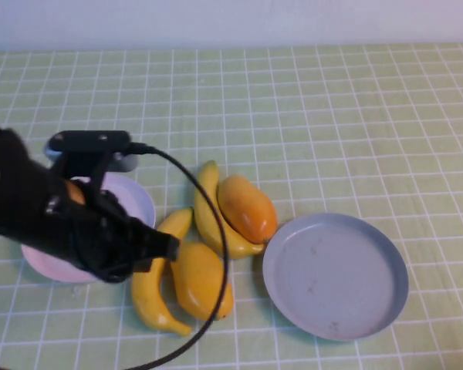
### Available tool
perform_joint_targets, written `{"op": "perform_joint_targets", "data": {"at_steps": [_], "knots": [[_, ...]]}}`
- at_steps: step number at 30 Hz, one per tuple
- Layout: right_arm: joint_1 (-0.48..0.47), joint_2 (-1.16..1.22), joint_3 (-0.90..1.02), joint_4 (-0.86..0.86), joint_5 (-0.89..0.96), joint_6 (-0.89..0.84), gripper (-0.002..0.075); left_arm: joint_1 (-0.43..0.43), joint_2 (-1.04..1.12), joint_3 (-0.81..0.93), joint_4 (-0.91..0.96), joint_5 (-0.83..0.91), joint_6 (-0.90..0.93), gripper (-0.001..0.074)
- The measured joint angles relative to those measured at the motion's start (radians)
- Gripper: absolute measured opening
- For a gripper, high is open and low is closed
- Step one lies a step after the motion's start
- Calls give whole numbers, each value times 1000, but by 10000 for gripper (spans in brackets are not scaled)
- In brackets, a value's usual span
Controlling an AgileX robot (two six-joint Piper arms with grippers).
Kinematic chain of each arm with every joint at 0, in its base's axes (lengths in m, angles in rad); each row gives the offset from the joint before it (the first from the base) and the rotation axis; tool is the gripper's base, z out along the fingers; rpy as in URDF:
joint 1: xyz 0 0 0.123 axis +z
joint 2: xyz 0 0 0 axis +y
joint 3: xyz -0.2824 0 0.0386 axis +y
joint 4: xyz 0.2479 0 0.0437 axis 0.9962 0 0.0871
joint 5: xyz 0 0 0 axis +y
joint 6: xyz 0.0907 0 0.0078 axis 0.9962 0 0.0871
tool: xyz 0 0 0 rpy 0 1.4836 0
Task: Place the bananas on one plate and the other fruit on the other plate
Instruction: Put one type of fruit in the left plate
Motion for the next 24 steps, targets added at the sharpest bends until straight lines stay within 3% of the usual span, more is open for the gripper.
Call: {"op": "perform_joint_targets", "data": {"at_steps": [4, 11, 14, 18, 20, 24], "knots": [[0, 0, 0, -2, 0, 0, -15, -113, 121, -92, 33, 3, -103, 0], [0, 0, 0, -2, 0, 0, -15, -201, 240, -196, 45, 60, -132, 30], [0, 0, 0, -2, 0, 0, -15, -204, 265, -217, 55, 84, -120, 150], [0, 0, 0, -2, 0, 0, -15, -200, 297, -223, 66, 95, -119, 468], [0, 0, 0, -2, 0, 0, -15, -198, 311, -223, 71, 84, -147, 585], [0, 0, 0, -2, 0, 0, -15, -198, 340, -223, 73, 25, -239, 666]]}}
